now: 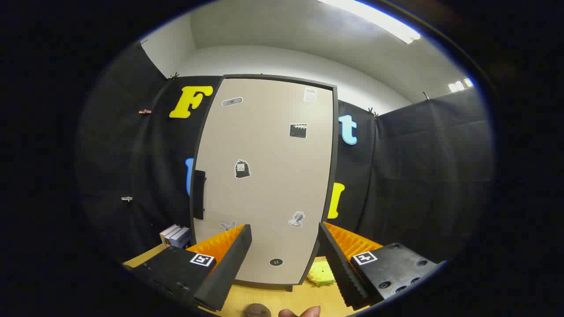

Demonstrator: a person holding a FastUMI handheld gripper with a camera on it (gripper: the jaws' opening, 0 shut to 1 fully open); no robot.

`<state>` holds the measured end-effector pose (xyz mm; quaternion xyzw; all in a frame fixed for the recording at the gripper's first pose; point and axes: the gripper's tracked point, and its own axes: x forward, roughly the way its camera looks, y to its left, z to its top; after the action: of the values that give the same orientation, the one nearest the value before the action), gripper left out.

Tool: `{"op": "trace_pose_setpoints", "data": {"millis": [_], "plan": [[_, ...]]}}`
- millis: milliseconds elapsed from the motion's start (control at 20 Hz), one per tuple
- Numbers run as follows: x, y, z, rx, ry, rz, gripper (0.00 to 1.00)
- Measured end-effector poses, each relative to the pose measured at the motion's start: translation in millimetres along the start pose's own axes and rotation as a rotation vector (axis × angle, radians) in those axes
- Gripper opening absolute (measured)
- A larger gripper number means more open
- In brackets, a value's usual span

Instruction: Open the shoe cabinet door, grab the shoes and put them into the shoe cabinet, then close the shoe cabinet door.

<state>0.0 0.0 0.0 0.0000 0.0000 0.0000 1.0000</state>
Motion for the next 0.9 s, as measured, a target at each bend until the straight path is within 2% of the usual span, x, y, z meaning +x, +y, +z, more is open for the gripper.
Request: {"op": "trace_pose_setpoints", "data": {"millis": [400,900], "plan": [[-14,17,19,0.024,-0.023,0.022,0.97],[-19,29,22,0.050,-0.002,0.041,0.97]]}}
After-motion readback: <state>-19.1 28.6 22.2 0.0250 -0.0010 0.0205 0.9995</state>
